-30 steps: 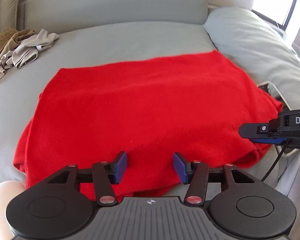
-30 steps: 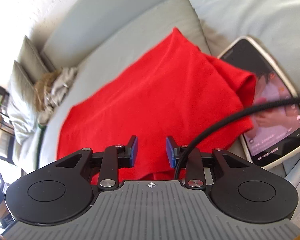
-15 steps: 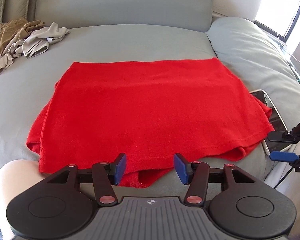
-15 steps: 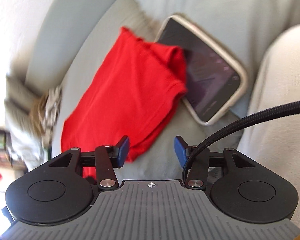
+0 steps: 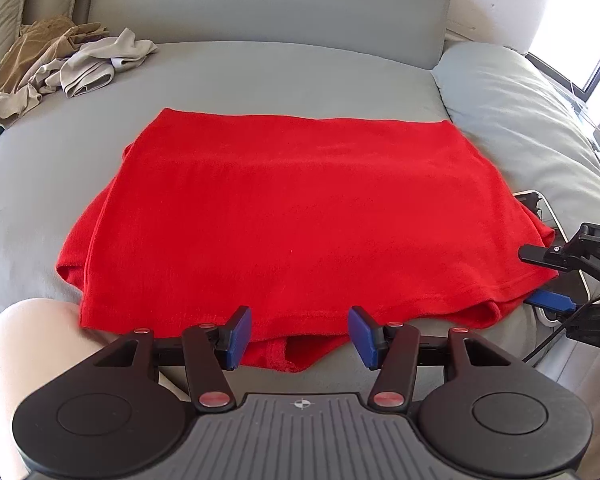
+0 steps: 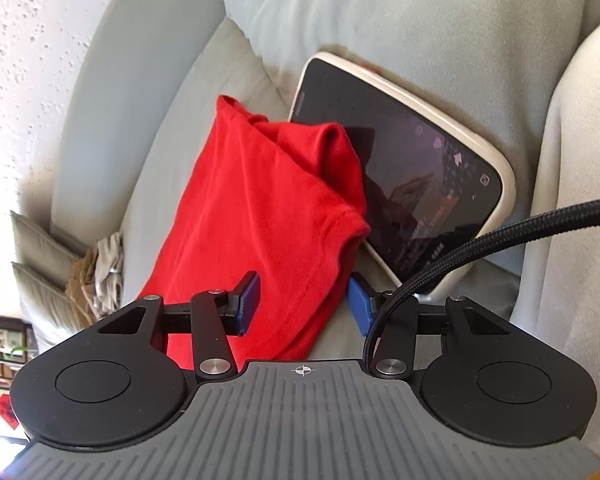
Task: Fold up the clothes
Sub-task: 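Grasp the folded red shirt's edge with the right tool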
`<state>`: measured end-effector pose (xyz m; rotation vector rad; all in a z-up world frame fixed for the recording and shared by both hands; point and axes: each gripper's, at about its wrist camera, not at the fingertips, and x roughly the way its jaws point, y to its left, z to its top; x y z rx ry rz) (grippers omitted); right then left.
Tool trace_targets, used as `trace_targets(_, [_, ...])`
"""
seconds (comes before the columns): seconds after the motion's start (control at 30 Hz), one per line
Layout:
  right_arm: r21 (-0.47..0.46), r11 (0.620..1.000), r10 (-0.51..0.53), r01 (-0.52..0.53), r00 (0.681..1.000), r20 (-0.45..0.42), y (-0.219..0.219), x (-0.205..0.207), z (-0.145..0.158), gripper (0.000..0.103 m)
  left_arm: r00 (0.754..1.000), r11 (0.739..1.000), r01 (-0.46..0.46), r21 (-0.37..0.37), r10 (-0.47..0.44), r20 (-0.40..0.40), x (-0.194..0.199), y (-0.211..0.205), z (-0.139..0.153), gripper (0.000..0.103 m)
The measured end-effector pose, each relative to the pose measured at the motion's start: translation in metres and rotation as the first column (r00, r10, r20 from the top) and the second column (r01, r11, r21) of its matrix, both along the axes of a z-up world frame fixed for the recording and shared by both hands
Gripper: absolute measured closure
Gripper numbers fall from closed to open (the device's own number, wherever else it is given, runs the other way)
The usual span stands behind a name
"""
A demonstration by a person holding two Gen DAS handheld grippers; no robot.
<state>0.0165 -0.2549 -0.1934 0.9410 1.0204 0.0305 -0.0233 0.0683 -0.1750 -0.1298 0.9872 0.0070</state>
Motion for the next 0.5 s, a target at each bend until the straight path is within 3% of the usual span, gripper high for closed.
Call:
trace_targets(0.23, [0.038,0.996,-0.088,0.084,0.991,0.103,0.000,0.008,-0.012,0.053,1.000,1.000,0.009,0.000,-0.009,0.001,-0.001,0.002,-0.001,0.051])
trace_targets(0.3, [0.065,0.992,-0.112,0.104,0.985,0.131,0.000,0.010,-0.017,0.061,1.000,1.000,0.003,-0.005,-0.003,-0.001,-0.001,0.004,-0.001,0.050])
trace_targets(0.4, [0.079,0.989,-0.134,0.124,0.981,0.141,-0.001,0.016,-0.026,0.088,1.000,1.000,-0.005,-0.011,0.005,0.003,-0.003,0.006,-0.001,0.050])
trace_targets(0.5, [0.073,0.990,-0.131,0.123,0.982,0.132,0.000,0.022,-0.027,0.090,1.000,1.000,-0.012,-0.016,0.013,0.017,-0.006,0.010,0.002,0.050])
